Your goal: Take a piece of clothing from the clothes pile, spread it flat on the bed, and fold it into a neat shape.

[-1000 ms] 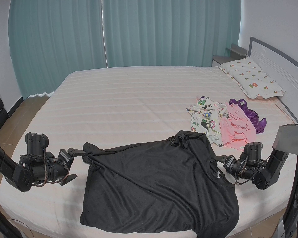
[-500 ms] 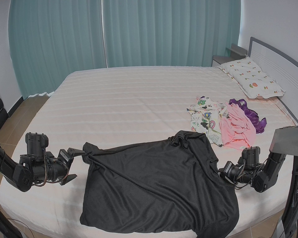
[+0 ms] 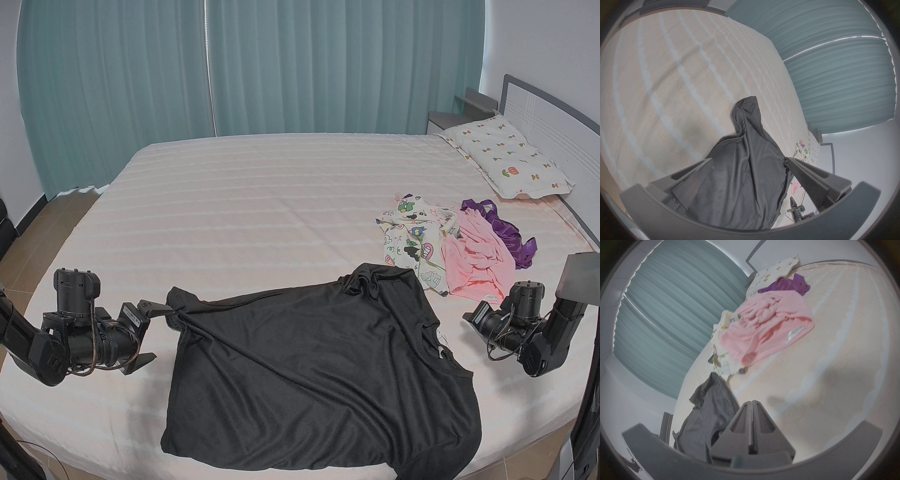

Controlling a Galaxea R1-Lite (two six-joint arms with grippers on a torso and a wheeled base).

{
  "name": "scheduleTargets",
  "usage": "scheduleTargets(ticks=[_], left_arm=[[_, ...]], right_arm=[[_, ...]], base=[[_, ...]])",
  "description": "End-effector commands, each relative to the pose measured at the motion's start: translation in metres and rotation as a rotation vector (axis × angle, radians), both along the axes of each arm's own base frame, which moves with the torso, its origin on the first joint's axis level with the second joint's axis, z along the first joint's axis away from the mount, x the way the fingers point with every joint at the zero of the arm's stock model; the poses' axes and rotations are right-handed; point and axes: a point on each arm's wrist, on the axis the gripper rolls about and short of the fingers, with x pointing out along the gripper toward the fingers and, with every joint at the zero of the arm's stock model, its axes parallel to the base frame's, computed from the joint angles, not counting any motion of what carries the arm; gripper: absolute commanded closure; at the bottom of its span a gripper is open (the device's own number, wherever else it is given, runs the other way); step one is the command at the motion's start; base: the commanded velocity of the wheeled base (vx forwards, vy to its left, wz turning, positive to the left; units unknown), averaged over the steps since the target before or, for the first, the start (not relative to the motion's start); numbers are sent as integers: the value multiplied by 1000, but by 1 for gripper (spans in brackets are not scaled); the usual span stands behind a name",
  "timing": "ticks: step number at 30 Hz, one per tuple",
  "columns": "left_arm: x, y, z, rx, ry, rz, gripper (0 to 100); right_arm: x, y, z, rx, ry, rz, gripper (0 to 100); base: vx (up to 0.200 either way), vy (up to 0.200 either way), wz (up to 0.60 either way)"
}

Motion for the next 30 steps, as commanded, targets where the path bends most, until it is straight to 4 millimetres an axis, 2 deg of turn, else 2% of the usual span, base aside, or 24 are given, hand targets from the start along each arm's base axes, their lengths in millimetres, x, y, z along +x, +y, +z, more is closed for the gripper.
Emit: scheduleTargets(ticks=[1,3,5,6,9,13,18,26,27,30], left_arm=[[2,1,-3,0,13,2,0],[2,1,-3,0,11,2,0],[2,1,-4,0,14,2,0],[2,1,-4,0,14,2,0],[1,1,-4,0,16,2,0],[2,1,-4,0,14,2,0],[2,1,-4,0,16,2,0],[3,0,-5,1,19,3,0],[3,0,-5,1,20,3,0],[3,1,-6,0,22,5,0]], right_arm=[[6,-12,0,1,-17,-34,100],[-1,-12,-1,16,4,-4,100],[-19,-5,-4,23,29,86,100],[-24,-3,-4,17,12,130,0],[-31,0,-4,10,-16,187,0],[-43,21,-8,10,-23,278,0],[-42,35,-18,12,4,324,0],[-38,39,-22,10,10,333,0],[-38,39,-23,11,11,333,100],[-35,37,-23,10,6,317,100]], base=[[0,0,0],[0,0,0],[0,0,0],[0,0,0],[0,0,0],[0,0,0],[0,0,0],[0,0,0],[0,0,0],[0,0,0]])
